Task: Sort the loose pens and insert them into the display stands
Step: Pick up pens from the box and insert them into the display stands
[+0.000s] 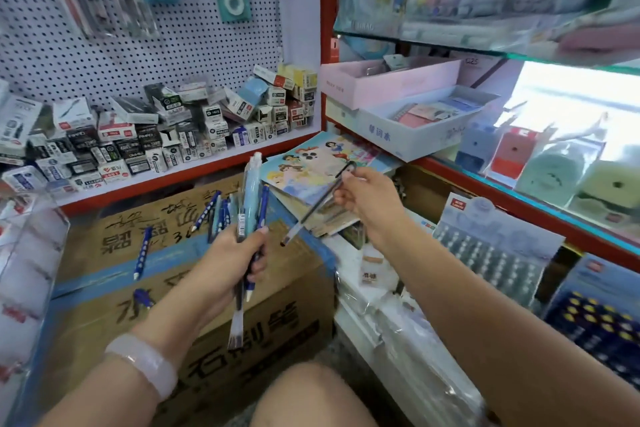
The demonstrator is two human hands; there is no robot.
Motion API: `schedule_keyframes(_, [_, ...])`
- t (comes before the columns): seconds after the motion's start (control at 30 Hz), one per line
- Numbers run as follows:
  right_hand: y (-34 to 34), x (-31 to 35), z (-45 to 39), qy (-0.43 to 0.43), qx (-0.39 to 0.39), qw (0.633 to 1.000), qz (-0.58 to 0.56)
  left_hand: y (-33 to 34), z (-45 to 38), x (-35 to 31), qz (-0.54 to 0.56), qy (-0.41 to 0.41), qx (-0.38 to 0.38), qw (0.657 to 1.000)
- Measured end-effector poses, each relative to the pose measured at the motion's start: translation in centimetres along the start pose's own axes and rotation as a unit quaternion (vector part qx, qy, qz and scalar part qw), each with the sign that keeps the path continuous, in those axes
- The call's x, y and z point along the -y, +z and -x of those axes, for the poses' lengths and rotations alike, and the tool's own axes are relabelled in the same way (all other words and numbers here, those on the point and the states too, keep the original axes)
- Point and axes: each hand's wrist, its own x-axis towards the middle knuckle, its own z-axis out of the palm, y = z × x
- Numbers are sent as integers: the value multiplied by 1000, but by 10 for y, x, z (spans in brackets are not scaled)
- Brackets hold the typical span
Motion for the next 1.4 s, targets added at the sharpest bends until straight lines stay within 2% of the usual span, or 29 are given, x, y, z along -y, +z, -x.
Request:
schedule_keyframes(0.13, [-60, 22, -8, -59, -91, 988, 105, 47, -5, -1, 26, 4, 5, 1000])
schedule_keyframes(0.27, [-103, 21, -18, -124, -162, 923, 326, 95, -14, 3, 76, -18, 15, 997])
schedule_keyframes(0.37, [-119, 11, -21, -128, -162, 885, 418, 117, -15, 18, 85, -36, 16, 996])
schedule_keyframes(0.53, [-119, -16, -33, -147, -135, 862, 466, 117, -14, 48, 80, -77, -23, 994])
schedule_keyframes(0.67, [-115, -36, -47, -156, -93, 828, 530, 109, -18, 49, 92, -69, -33, 993])
schedule_keyframes(0.9, [-115, -55, -62, -127, -55, 811, 569, 100, -31, 55, 64, -78, -55, 993])
schedule_keyframes(1.23, [-107, -58, -67, -63, -45, 794, 602, 96, -26, 49, 92, -87, -15, 992])
schedule_keyframes(1.33, [-101, -46, -57, -75, -88, 818, 564, 94, -22, 47, 115, -90, -3, 989])
schedule_keyframes(1.4, [-89, -36, -43, -93, -52, 856, 506, 94, -20, 46, 119, -89, 5, 989])
